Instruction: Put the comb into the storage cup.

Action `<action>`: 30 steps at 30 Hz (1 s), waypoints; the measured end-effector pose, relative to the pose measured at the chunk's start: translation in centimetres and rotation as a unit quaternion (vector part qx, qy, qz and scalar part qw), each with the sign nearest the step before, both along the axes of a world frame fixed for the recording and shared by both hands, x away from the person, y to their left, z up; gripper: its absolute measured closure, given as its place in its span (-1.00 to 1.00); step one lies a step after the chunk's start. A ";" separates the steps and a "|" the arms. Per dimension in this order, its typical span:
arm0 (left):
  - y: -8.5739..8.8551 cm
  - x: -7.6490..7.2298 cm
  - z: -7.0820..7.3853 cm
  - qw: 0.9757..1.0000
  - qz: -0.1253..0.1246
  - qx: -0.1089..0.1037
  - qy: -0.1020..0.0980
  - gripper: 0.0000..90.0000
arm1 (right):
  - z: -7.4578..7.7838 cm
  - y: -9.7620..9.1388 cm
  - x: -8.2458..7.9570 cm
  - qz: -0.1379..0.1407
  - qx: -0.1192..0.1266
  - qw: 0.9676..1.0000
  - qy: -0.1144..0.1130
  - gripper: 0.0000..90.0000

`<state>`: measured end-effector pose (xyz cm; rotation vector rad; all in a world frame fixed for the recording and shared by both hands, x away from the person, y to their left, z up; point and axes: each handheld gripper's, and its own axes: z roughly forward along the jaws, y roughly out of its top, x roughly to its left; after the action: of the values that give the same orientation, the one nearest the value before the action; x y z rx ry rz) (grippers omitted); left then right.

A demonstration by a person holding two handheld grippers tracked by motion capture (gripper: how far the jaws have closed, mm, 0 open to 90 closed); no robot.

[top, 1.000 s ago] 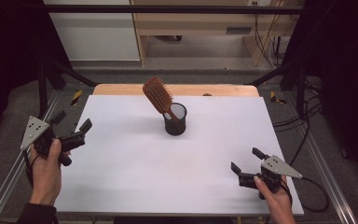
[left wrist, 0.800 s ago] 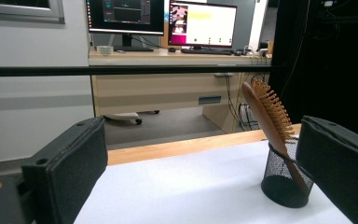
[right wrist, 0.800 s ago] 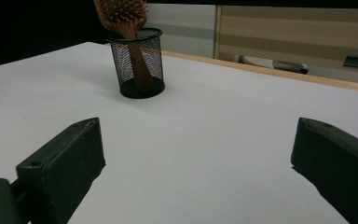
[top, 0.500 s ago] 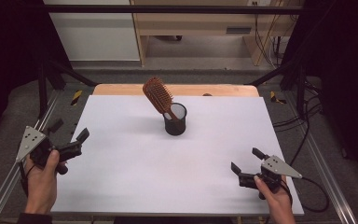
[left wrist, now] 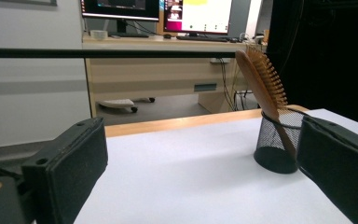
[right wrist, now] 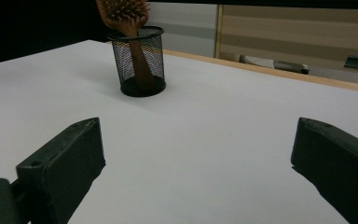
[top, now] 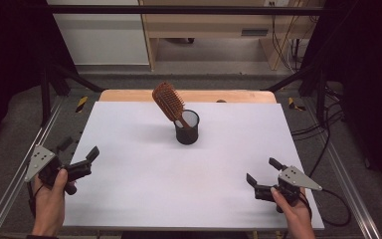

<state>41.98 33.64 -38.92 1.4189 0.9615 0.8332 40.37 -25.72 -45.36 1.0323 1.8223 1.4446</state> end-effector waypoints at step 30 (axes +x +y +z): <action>-1.7 -0.4 -2.7 1.000 -0.024 0.014 0.015 -0.95 | -0.1 0.1 0.0 0.005 -0.004 1.000 -0.002 -0.93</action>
<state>41.54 31.95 -41.63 1.4754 0.9380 0.7953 40.38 -25.61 -45.45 1.0167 1.8311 1.4441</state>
